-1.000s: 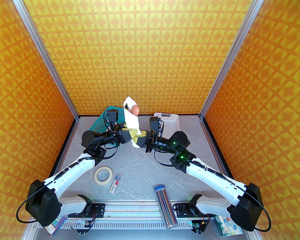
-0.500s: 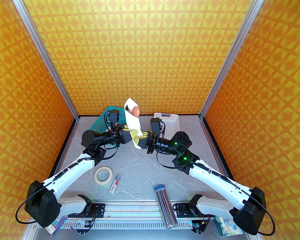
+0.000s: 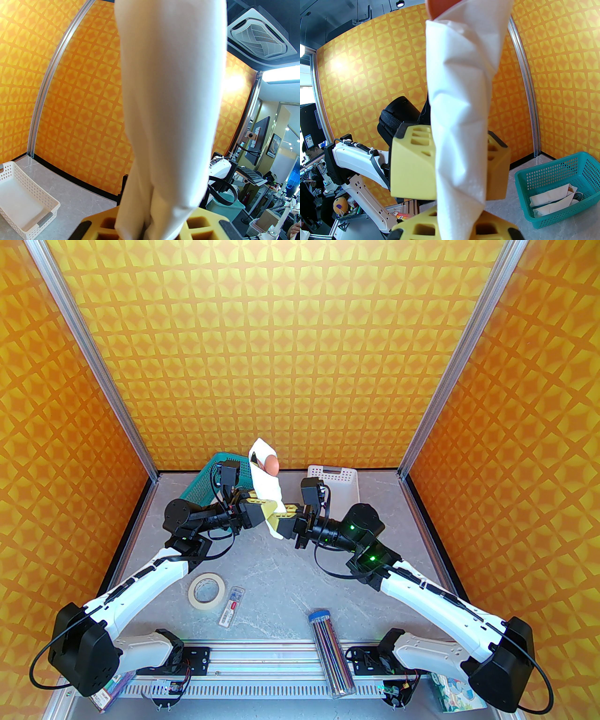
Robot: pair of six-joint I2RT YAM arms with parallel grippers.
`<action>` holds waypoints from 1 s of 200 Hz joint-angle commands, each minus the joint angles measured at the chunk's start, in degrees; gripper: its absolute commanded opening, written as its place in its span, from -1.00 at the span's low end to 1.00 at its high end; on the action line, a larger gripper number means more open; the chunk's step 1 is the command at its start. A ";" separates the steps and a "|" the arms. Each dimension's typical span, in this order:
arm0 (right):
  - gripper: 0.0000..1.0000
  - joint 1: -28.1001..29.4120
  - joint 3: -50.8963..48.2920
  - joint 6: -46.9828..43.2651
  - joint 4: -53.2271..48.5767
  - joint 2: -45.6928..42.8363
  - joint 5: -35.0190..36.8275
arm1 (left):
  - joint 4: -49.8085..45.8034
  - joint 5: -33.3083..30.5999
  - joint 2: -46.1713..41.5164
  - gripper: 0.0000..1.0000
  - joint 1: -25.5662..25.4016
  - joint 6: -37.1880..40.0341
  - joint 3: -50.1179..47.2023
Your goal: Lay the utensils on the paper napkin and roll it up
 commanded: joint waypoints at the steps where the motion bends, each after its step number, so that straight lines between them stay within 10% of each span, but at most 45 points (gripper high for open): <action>1: -0.78 0.27 -0.64 -1.29 -0.17 -2.02 1.12 | -1.25 -0.19 -1.14 -0.51 0.19 1.58 2.07; 145: -0.75 0.28 -0.17 -2.34 -3.50 -2.20 1.10 | -4.70 -0.17 -1.83 -0.65 0.47 3.94 2.77; 200: -0.30 0.18 1.29 -3.68 -9.60 -3.51 -0.82 | -7.00 -0.17 -2.72 -0.90 1.33 5.32 2.74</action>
